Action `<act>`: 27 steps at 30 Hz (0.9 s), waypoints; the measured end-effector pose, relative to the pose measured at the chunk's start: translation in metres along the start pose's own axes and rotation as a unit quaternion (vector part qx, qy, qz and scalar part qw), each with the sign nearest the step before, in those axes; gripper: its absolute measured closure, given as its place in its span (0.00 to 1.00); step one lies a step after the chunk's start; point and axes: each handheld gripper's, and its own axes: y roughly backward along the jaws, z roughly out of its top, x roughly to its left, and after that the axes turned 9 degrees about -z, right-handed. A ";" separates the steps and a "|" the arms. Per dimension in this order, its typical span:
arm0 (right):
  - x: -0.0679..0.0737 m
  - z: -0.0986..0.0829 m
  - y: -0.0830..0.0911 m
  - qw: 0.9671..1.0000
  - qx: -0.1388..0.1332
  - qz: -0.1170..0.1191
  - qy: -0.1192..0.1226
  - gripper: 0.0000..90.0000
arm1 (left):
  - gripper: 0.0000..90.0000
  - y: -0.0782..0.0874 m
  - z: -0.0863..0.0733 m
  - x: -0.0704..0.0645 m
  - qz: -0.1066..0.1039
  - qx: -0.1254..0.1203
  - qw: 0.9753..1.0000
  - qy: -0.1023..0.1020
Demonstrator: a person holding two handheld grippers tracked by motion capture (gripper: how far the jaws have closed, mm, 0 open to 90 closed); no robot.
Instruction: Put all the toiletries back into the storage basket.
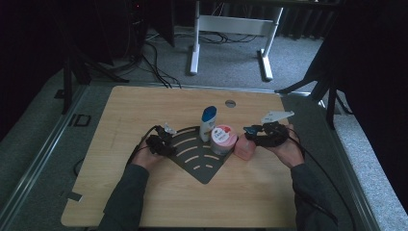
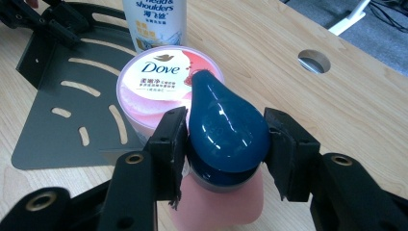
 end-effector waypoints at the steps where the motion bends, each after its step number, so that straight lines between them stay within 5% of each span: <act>1: 0.000 -0.001 -0.002 1.000 0.000 0.001 -0.004 0.57 | 0.67 0.000 0.000 0.000 0.000 0.000 1.000 0.000; 27: 0.003 -0.006 0.000 1.000 -0.010 0.012 0.004 0.59 | 0.67 0.000 0.000 0.000 0.001 -0.002 1.000 -0.001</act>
